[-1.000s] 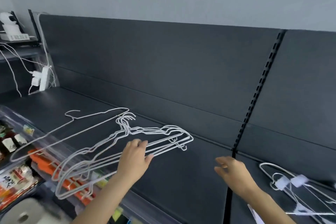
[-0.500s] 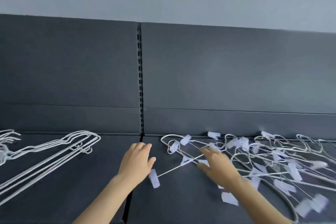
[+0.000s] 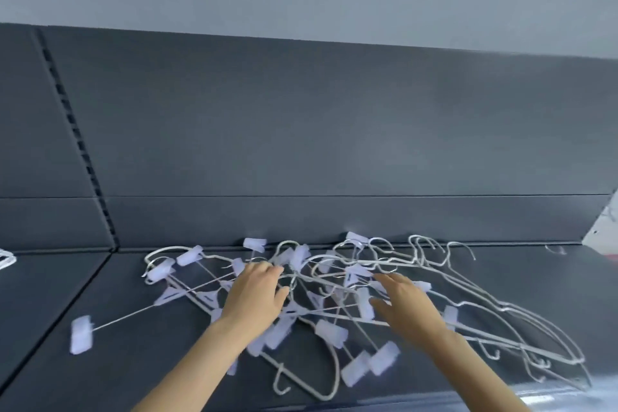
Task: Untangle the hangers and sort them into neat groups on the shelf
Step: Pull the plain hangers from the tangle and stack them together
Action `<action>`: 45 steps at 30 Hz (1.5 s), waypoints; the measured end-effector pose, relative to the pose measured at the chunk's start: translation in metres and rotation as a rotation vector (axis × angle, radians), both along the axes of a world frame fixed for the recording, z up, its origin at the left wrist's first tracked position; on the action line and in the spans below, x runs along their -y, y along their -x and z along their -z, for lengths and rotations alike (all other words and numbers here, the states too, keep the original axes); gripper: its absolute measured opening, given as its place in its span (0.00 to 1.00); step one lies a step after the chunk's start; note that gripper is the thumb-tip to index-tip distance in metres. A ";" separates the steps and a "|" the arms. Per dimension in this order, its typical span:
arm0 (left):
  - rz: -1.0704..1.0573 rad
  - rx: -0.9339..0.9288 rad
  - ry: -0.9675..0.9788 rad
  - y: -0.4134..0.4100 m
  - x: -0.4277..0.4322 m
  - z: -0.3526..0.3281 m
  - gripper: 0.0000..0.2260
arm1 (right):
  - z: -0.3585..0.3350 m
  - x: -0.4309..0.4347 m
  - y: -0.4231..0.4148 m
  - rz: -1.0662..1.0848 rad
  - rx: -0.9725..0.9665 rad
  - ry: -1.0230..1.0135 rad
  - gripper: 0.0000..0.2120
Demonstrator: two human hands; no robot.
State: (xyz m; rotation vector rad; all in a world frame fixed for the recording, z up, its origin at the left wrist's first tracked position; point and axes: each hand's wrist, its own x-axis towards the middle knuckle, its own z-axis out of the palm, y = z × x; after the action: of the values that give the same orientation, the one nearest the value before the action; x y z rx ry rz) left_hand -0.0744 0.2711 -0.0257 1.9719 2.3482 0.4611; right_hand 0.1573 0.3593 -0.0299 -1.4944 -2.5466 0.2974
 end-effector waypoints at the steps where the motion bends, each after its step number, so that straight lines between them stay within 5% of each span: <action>1: 0.001 -0.005 -0.003 -0.012 -0.008 0.000 0.18 | 0.001 -0.009 -0.014 0.014 -0.007 0.020 0.22; 12: 0.015 0.047 0.002 -0.085 -0.090 0.015 0.15 | 0.022 -0.093 -0.115 0.175 -0.077 0.117 0.07; 25: -0.031 0.038 0.129 -0.091 -0.138 0.035 0.15 | 0.044 -0.147 -0.101 0.201 -0.033 0.171 0.07; 29: -0.039 0.074 0.149 -0.092 -0.139 0.035 0.08 | 0.050 -0.143 -0.092 0.204 -0.058 0.196 0.07; 31: -0.026 0.117 0.117 -0.091 -0.137 0.034 0.07 | 0.049 -0.143 -0.096 0.227 -0.129 0.205 0.16; 35: 0.037 0.284 -0.069 -0.083 -0.127 0.021 0.08 | 0.030 -0.147 -0.110 0.220 -0.332 0.141 0.14; 40: 0.004 0.426 -0.254 -0.061 -0.111 0.004 0.12 | -0.003 -0.148 -0.122 0.195 -0.466 0.020 0.23; 45: -0.062 0.544 -0.370 -0.046 -0.098 -0.010 0.13 | -0.017 -0.143 -0.125 0.213 -0.534 0.000 0.15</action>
State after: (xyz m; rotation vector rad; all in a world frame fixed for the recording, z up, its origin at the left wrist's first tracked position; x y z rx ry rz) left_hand -0.0283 0.3693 -0.0159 1.6019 2.0762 1.3247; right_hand 0.2826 0.5026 -0.0130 -1.4321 -1.9579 0.5754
